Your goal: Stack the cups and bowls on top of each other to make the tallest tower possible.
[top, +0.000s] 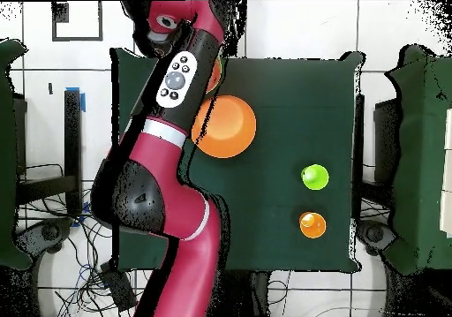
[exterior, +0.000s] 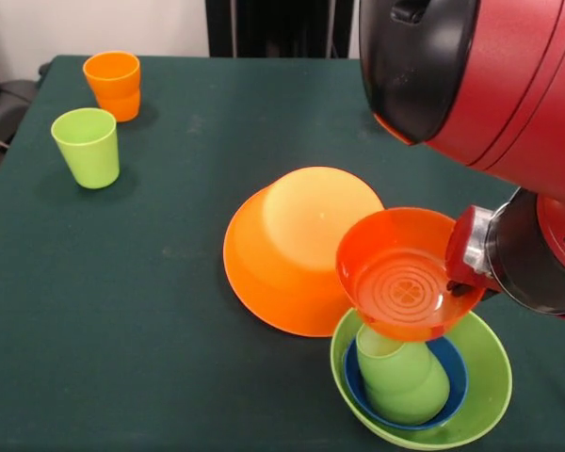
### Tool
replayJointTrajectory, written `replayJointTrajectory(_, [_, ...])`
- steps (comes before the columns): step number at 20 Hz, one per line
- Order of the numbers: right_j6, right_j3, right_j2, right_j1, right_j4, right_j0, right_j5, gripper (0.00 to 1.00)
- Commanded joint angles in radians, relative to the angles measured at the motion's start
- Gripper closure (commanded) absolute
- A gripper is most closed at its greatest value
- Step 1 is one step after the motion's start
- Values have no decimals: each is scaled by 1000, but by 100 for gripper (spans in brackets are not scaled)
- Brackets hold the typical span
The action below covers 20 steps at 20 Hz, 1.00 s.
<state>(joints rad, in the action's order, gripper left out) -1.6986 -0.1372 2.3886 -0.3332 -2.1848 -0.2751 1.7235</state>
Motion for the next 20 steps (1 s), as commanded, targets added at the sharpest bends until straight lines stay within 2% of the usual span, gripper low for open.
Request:
replayJointTrajectory(1, [332, 86, 58, -8, 20, -6, -95, 100])
replayJointTrajectory(6, [327, 84, 27, -19, 52, -3, -132, 100])
replayJointTrajectory(7, [326, 83, 19, -20, 60, -2, -144, 0])
replayJointTrajectory(10, [299, 81, -21, -30, 71, 3, -206, 0])
replayJointTrajectory(13, [275, 81, -8, -28, 61, 3, -207, 0])
replayJointTrajectory(17, [289, 73, 35, -16, 53, 9, -304, 0])
replayJointTrajectory(20, [268, 74, 32, -15, 62, 12, -288, 0])
